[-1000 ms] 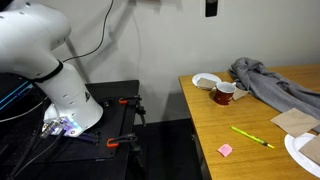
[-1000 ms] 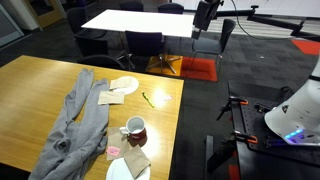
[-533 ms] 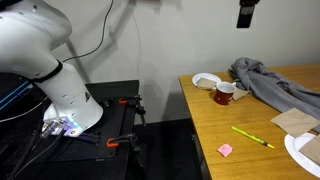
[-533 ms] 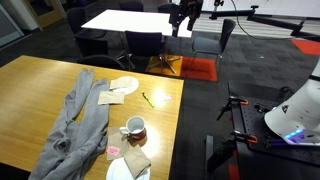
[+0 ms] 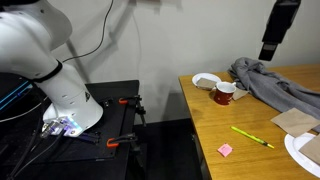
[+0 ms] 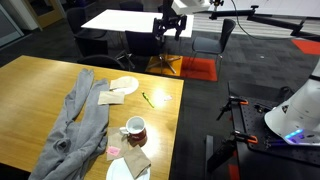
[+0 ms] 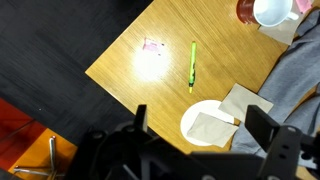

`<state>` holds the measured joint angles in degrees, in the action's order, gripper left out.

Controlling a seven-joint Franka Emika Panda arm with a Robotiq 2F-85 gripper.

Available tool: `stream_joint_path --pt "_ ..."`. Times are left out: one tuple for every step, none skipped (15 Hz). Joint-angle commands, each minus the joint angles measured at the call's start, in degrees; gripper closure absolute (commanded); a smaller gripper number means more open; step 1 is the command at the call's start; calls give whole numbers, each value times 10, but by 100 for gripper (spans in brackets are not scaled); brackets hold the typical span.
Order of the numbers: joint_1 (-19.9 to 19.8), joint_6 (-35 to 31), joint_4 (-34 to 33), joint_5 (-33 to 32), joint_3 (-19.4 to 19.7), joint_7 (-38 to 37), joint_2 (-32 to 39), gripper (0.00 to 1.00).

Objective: Pick the pen and put it in the cup

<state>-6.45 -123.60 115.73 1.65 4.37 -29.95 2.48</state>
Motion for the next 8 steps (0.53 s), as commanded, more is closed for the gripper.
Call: stream_joint_path --pt "8 -41 -27 -7 9 -50 57 0" --pt "11 -58 -27 -13 11 -64 71 0" --pt "13 -73 -28 -18 13 -74 85 0" --pt "17 -88 -29 -24 15 -84 101 0" --pt "21 -103 -31 -30 17 -97 116 0" --pt "23 -114 -34 -32 19 -101 129 0" --pt "26 -128 -36 -33 22 -104 143 0" --pt "30 -142 -39 -36 26 -108 158 0"
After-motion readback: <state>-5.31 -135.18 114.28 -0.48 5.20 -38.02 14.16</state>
